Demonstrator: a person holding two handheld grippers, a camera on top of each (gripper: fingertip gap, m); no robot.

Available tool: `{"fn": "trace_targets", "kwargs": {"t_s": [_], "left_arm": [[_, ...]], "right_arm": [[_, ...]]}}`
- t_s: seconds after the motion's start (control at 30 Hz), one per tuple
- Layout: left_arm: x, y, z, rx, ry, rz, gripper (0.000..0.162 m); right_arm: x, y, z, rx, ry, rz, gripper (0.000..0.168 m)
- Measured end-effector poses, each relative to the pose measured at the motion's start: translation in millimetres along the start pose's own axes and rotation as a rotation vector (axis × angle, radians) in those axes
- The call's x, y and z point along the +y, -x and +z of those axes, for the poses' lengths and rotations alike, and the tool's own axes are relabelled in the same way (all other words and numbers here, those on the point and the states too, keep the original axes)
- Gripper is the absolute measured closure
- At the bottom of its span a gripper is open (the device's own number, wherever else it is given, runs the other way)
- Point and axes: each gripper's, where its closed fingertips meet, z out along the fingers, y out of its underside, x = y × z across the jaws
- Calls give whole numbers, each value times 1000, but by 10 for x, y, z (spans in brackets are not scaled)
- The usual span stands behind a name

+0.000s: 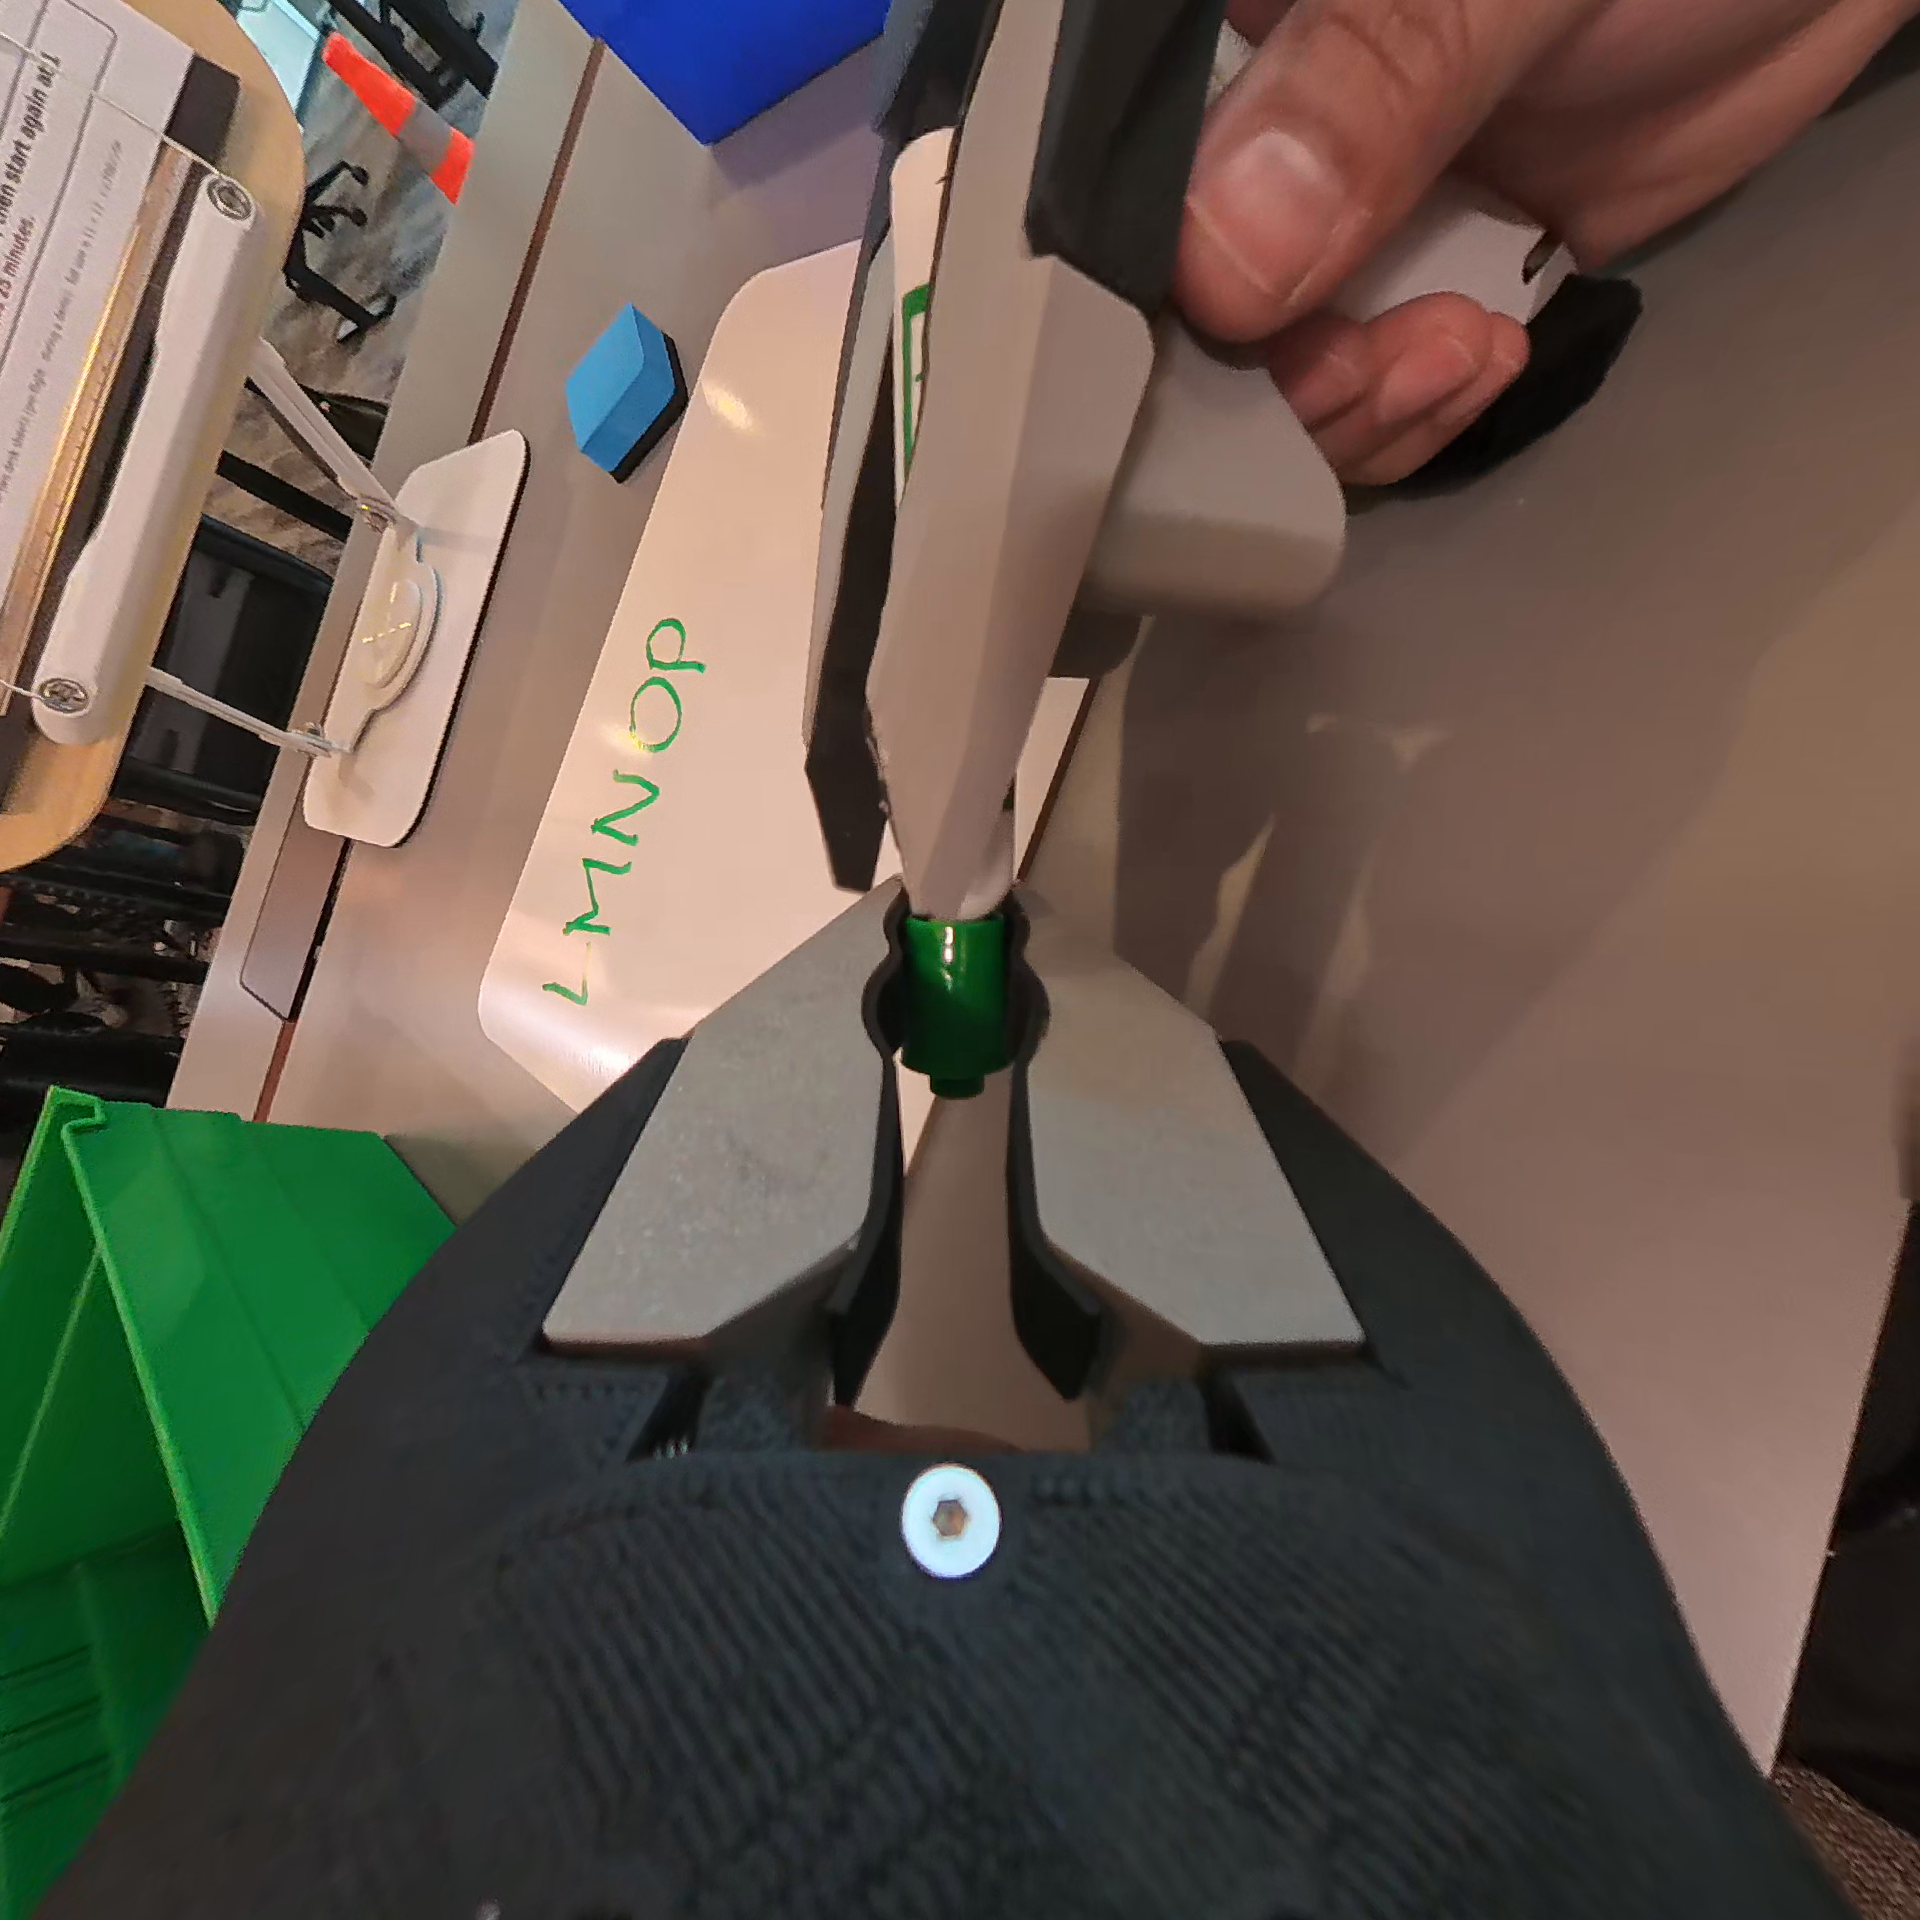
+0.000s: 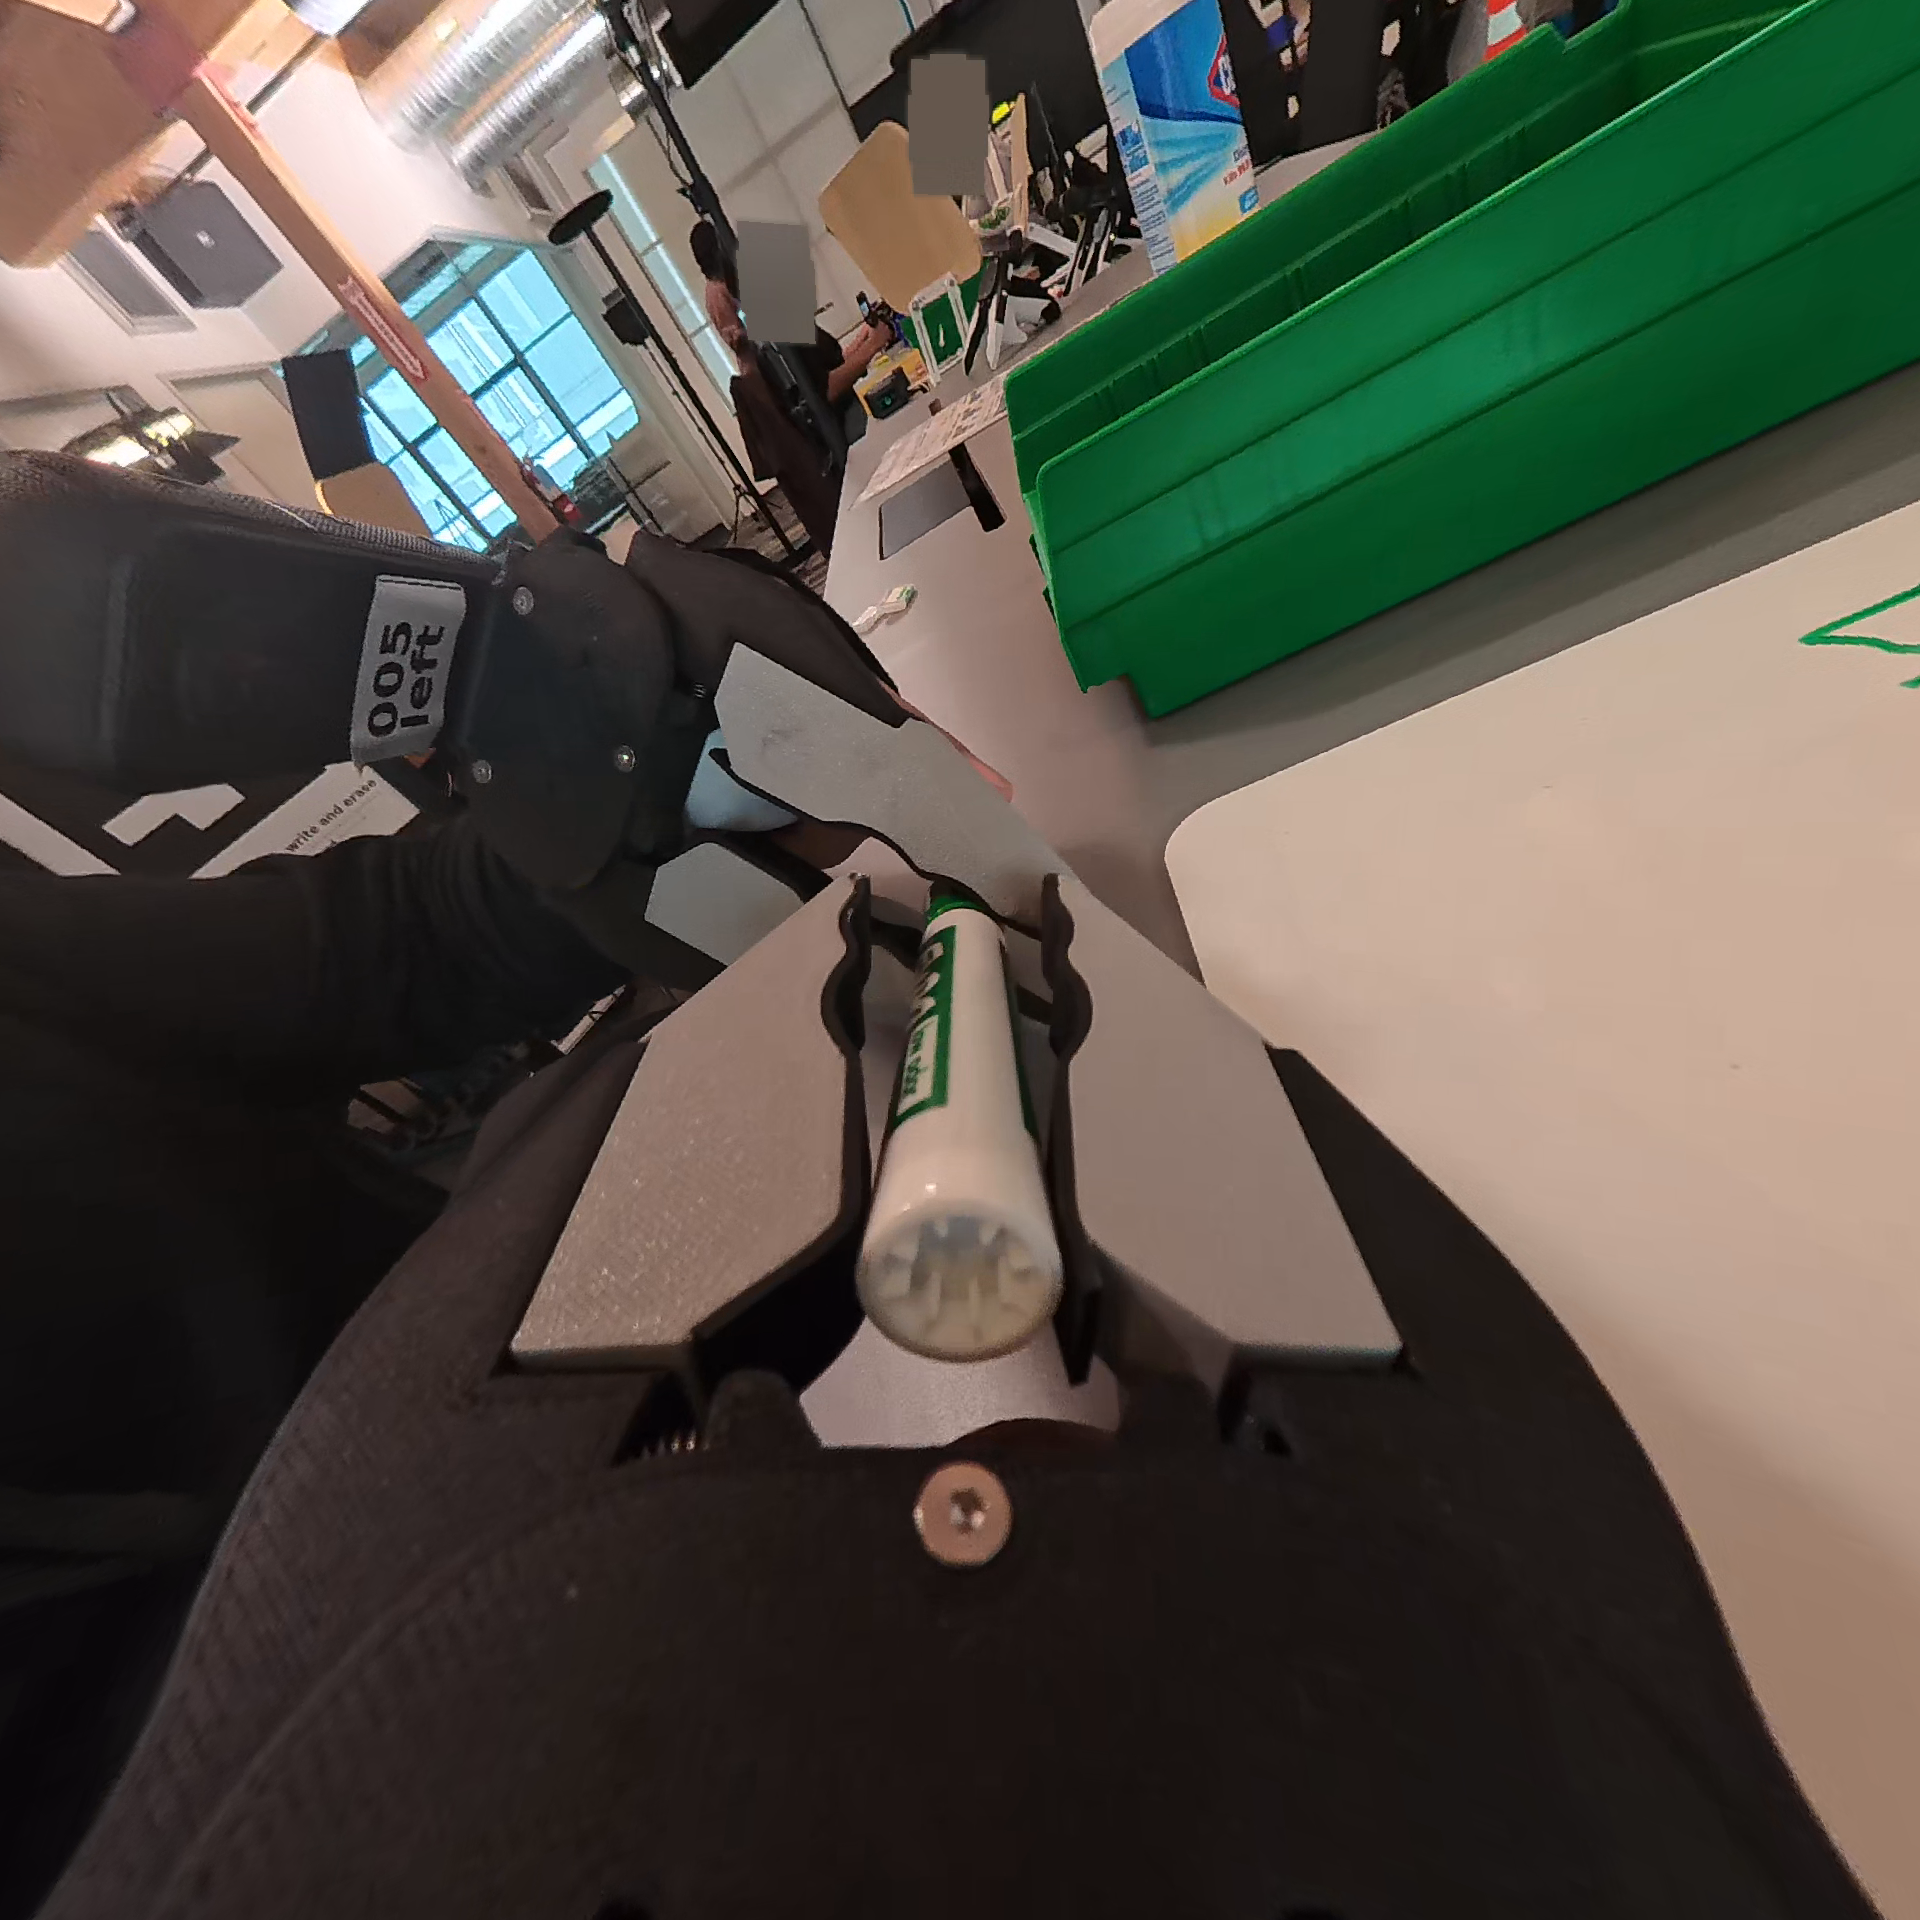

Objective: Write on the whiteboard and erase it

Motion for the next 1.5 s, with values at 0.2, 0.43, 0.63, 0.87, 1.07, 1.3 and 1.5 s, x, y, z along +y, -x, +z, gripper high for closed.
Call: {"fn": "trace_targets", "kwargs": {"t_s": [0.2,0.43,0.63,0.87,1.07,1.3,1.5], "left_arm": [[9,-4,12,10,0,4,150],[6,70,-1,-35,9,24,150],[24,37,8,-14,12,13,150],[47,116,12,-69,25,27,148],[124,91,45,-80,73,60,140],[182,10,-6,-31,52,2,141],[227,-73,-18,29,63,14,147]], "right_arm": [[19,-16,0,14,10,-3,138],[30,-98,-19,46,17,19,132],[59,-105,-15,63,34,7,138],[94,-131,-13,80,56,19,139],[115,-120,-29,64,68,41,140],[141,-101,-33,55,81,37,140],[215,-62,7,58,131,-13,140]]}}
